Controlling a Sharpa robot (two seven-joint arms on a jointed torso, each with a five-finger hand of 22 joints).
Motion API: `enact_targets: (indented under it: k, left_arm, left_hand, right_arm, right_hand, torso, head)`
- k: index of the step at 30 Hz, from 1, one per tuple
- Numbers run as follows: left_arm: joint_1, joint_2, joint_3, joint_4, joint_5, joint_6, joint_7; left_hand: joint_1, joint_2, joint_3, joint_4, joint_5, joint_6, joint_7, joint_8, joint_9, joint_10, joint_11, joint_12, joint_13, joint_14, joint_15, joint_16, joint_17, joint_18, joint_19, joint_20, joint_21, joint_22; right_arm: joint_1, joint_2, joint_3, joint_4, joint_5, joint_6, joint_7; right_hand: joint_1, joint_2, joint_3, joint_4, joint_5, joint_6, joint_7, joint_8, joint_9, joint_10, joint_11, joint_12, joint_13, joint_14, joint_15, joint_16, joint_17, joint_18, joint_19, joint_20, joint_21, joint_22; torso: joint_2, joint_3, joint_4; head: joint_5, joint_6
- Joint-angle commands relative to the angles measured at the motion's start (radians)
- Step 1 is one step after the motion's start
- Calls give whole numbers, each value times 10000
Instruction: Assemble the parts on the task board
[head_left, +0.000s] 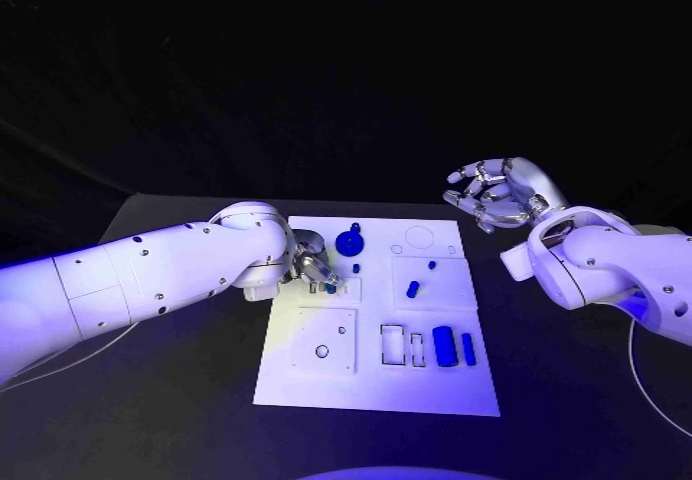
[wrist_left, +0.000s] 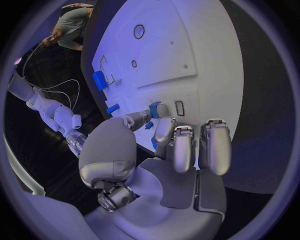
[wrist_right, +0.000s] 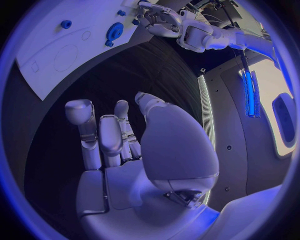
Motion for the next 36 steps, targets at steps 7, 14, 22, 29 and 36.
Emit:
enact_targets:
  k: [7, 14, 22, 29, 36]
  left_arm:
    - [-19, -27, 37, 33, 62, -66, 24]
    - [-21, -84, 71, 107, 62, -191, 36]
    - [-22, -225, 240, 296, 148, -381, 62]
    - [-19, -454, 541, 584, 338, -417, 87]
    - [294, -795, 776, 472, 652, -97, 187]
  left_hand:
    - [-251, -90, -686, 448, -40, 90, 61, -65, 41, 32, -23, 78, 38, 1040, -96, 36, 2635, -117, 30, -71, 69, 342]
    - [-333, -161, -1240, 815, -38, 118, 57, -75, 71, 41, -26, 88, 54, 1040, -99, 36, 2635, -118, 36, -76, 66, 350]
    - [-324, -173, -1394, 920, -32, 109, 54, -87, 78, 28, -27, 74, 37, 1040, -101, 36, 2635, -114, 31, -81, 59, 339]
    - [-90, -206, -1603, 970, 6, -1, 76, -144, 88, -103, -11, -69, -145, 1040, -93, 36, 2635, -112, 27, -91, 50, 333]
    - [826, -105, -2084, 1255, 31, -945, 586, -1345, -410, -776, 414, -708, -971, 1024, 251, 7, 2583, -56, -124, 139, -127, 44]
  right_arm:
    - [-4, -2, 1, 6, -31, 139, 87]
    - [-5, 2, 1, -5, -24, 144, 99]
    - [-6, 12, 1, -26, -15, 138, 124]
    - [-16, 32, 1, -50, -9, 138, 138]
    - [-23, 17, 0, -77, -8, 141, 133]
  right_hand:
    - [-104, -26, -26, 37, -71, -44, -53, 69, 7, -17, -51, -19, -15, -11, -6, -52, -20, 148, 80, -18, -39, -13]
    - [-104, -26, -26, 37, -71, -44, -53, 69, 7, -17, -51, -19, -15, -11, -6, -52, -20, 148, 80, -18, -39, -13]
    - [-180, -27, -57, 34, -127, -104, -44, 74, -6, -57, -41, -19, -60, -112, 3, -267, -255, 200, -35, -15, -380, -229]
    - [-186, -24, -58, 32, -131, -110, -43, 77, -7, -66, -39, -22, -69, -130, 4, -303, -292, 207, -51, -14, -425, -257]
    - [-191, -16, -56, 28, -134, -117, -43, 84, -8, -80, -39, -27, -85, -135, 5, -312, -284, 210, -60, -13, -459, -278]
  torso:
    - [-1, 2, 6]
    - [-2, -4, 1]
    - [4, -4, 4]
    - [-4, -14, 2]
    - [-26, 9, 39]
  head:
    - [-20, -4]
    - [-23, 2]
    - [-23, 7]
    - [-25, 63]
    - [-29, 118]
